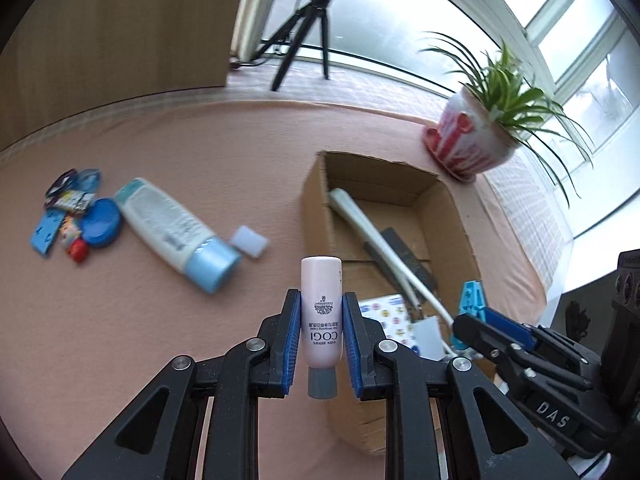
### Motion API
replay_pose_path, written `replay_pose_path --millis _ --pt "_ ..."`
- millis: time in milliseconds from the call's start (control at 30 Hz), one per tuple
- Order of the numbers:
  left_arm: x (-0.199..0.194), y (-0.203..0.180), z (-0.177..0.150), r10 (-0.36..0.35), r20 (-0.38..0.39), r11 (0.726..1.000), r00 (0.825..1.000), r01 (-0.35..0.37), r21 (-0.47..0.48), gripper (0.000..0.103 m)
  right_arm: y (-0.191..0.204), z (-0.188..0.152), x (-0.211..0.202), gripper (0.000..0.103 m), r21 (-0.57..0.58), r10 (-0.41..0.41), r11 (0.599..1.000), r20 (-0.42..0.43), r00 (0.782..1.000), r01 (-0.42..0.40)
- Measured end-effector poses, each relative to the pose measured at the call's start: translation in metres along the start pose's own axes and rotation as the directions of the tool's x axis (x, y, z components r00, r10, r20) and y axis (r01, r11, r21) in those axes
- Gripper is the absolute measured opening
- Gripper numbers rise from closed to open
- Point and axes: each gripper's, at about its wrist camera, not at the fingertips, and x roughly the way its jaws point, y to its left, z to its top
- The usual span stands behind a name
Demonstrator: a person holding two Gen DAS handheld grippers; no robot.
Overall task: Organize objects
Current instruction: 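Carry the bottle and the clothespin into the box and open both grippers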
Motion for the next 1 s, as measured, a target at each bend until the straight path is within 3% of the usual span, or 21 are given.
replay_pose_path --millis 133,467,533,600,633,800,1000 --pt "0.011 -0.025 0.001 -0.002 -0.009 0.999 1.000 0.003 0.037 0.022 -0.011 -0.002 0.000 0.027 0.005 -0.007 1.000 -0.004 1.000 0.007" --pt "0.021 -0.042 0.006 0.056 0.004 0.995 0.998 -0.056 0.085 0.022 -0.024 -0.004 0.000 0.029 0.015 -0.008 1.000 -0.002 1.000 0.008" --pt "0.019 -0.042 0.009 0.068 0.010 0.993 0.998 -0.069 0.094 0.030 -0.025 -0.004 -0.001 0.035 0.016 -0.008 1.000 0.005 1.000 0.008" --pt "0.014 -0.041 0.009 0.090 0.030 0.990 0.996 -0.092 0.103 0.059 -0.024 -0.004 -0.003 0.047 0.020 -0.009 1.000 0.016 1.000 0.009" --pt "0.011 -0.040 0.010 0.097 0.040 0.990 0.994 -0.101 0.103 0.064 -0.023 -0.004 -0.005 0.048 0.019 -0.010 1.000 0.025 1.000 0.010" --pt "0.000 -0.023 0.011 0.147 0.052 0.982 0.988 -0.152 0.109 0.069 -0.008 -0.005 -0.006 0.050 -0.014 -0.009 1.000 0.033 0.999 0.009" --pt "-0.019 0.036 0.013 0.218 0.075 0.975 0.973 -0.220 0.019 0.069 0.016 -0.008 -0.001 0.051 -0.060 0.007 0.998 0.027 1.000 -0.005"
